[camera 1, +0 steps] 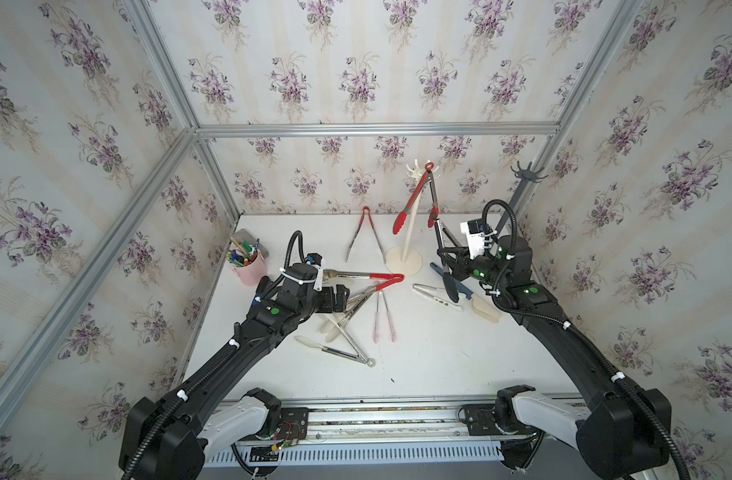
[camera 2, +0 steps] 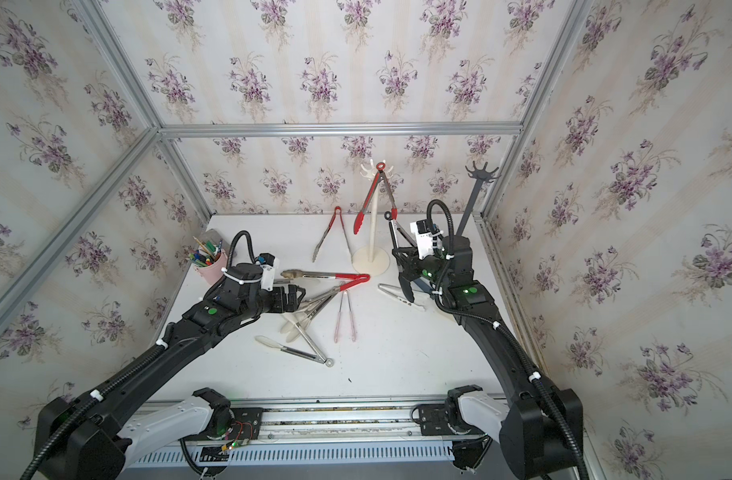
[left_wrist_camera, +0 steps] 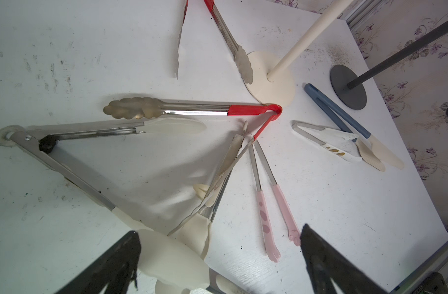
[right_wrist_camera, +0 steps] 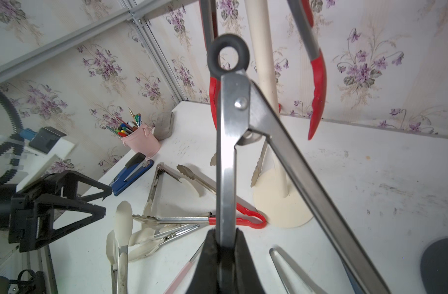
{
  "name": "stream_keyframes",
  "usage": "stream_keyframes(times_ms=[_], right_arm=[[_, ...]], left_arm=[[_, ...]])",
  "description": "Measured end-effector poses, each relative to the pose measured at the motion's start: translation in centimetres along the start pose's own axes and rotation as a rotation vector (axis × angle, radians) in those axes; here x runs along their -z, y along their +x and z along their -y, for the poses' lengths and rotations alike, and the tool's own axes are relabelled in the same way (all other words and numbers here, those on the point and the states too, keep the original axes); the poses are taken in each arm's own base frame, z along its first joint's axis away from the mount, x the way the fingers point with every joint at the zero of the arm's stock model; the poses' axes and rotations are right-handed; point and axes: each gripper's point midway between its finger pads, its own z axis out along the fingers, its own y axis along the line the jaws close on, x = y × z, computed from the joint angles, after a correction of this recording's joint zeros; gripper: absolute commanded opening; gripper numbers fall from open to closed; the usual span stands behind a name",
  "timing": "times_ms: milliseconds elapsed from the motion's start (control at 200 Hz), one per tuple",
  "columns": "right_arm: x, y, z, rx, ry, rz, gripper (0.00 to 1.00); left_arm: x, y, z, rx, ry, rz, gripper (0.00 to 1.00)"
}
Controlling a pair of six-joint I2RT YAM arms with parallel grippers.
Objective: Hang food tongs on kitchen utensil racks
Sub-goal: Hang the food tongs on the rack.
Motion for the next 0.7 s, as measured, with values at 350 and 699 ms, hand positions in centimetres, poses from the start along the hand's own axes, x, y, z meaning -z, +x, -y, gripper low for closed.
stream_keyframes(times_ms=[350, 699], right_arm=[[0.3, -4.3, 0.7, 0.039, -0.045, 0.11, 0.0], [-1.0, -8.5, 2.1, 0.061, -0.083, 0.183, 0.0]], left_arm=[[0.0, -0.2, 0.4, -0.007, 0.018, -0.002, 0.99], [0.1, -0.4, 1.0, -0.019, 0.047, -0.005, 0.99]])
